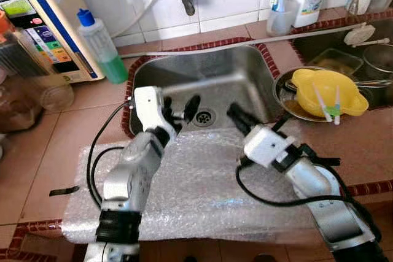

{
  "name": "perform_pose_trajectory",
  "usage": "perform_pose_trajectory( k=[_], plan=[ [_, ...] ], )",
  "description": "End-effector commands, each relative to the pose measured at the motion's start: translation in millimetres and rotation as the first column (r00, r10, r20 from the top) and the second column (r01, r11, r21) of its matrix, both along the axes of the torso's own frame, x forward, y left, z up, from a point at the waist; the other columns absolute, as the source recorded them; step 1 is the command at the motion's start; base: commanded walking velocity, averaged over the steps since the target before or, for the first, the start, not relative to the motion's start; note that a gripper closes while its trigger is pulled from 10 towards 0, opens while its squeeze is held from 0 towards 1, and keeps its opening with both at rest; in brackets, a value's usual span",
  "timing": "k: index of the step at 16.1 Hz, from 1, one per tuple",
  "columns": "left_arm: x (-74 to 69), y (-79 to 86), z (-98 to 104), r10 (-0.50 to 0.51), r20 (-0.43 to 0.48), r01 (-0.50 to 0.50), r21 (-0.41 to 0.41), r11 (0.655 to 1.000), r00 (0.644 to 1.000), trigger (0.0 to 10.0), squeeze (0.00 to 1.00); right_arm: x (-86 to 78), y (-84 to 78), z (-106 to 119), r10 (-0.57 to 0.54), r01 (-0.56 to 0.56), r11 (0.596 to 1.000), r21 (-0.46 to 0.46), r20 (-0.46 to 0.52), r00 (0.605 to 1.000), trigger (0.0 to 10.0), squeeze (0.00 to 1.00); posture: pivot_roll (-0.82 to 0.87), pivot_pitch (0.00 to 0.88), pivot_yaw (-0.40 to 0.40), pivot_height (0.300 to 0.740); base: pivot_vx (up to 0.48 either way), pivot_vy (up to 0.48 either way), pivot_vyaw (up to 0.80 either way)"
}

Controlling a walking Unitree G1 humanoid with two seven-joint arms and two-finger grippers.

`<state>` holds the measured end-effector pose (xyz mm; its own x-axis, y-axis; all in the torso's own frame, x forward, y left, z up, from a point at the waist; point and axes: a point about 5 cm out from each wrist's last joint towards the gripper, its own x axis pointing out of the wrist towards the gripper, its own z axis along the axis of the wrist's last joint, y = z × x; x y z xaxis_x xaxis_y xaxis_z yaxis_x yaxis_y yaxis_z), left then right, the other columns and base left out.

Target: Kitchen organization

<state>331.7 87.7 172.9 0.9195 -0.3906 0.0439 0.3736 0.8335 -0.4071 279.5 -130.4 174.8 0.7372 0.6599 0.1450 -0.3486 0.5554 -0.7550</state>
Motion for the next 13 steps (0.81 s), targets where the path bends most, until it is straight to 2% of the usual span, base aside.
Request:
perform_pose_trajectory(
  k=[1, 3, 5, 9, 11, 13],
  plan=[
    [3.1, 5.3, 0, 0.014, -0.024, -0.014, -0.017, 1.0, 1.0, 10.0, 0.0, 0.2, 5.0, 1, 0.057, -0.056, 0.998, -0.033, 0.01, 0.998, 0.0, 0.0, -0.33, 0.182, 0.196, 0.74, 0.0, 0.0, 0.0],
    [7.7, 8.1, 7, 0.043, -0.031, -0.044, -0.064, 0.997, 0.999, 10.0, 0.0, 5.0, 1.0, 0, 0.075, -0.073, 0.994, -0.075, 0.021, 0.997, 0.0, 0.0, -0.33, 0.181, 0.195, 0.74, 0.0, 0.0, 0.0],
    [8.3, 8.3, 7, 0.028, -0.075, -0.037, -0.12, 0.992, 0.997, 10.0, 0.0, 7.3, -1.2, -2, 0.099, -0.094, 0.988, -0.122, 0.038, 0.994, 0.0, 0.0, -0.33, 0.179, 0.197, 0.74, 0.0, 0.0, 0.0],
    [3.0, -9.5, 4, -0.117, -0.147, 0.091, -0.173, 0.981, 0.982, 10.0, 0.0, 11.8, 3.6, -3, 0.17, -0.151, 0.968, -0.199, 0.081, 0.982, 0.0, 0.0, -0.33, 0.176, 0.204, 0.74, 0.0, 0.0, 0.0],
    [1.7, -15.5, 5, -0.159, -0.179, 0.116, -0.226, 0.967, 0.971, 10.0, 0.0, 15.0, 4.4, -4, 0.202, -0.177, 0.957, -0.229, 0.091, 0.975, 0.0, 0.0, -0.33, 0.177, 0.204, 0.74, 0.0, 0.0, 0.0],
    [-0.5, -19.0, 6, -0.186, -0.179, 0.145, -0.221, 0.964, 0.966, 10.0, 0.0, 15.6, 6.3, -6, 0.229, -0.198, 0.946, -0.255, 0.098, 0.968, 0.0, 0.0, -0.33, 0.175, 0.205, 0.74, 0.0, 0.0, 0.0]
  ],
)
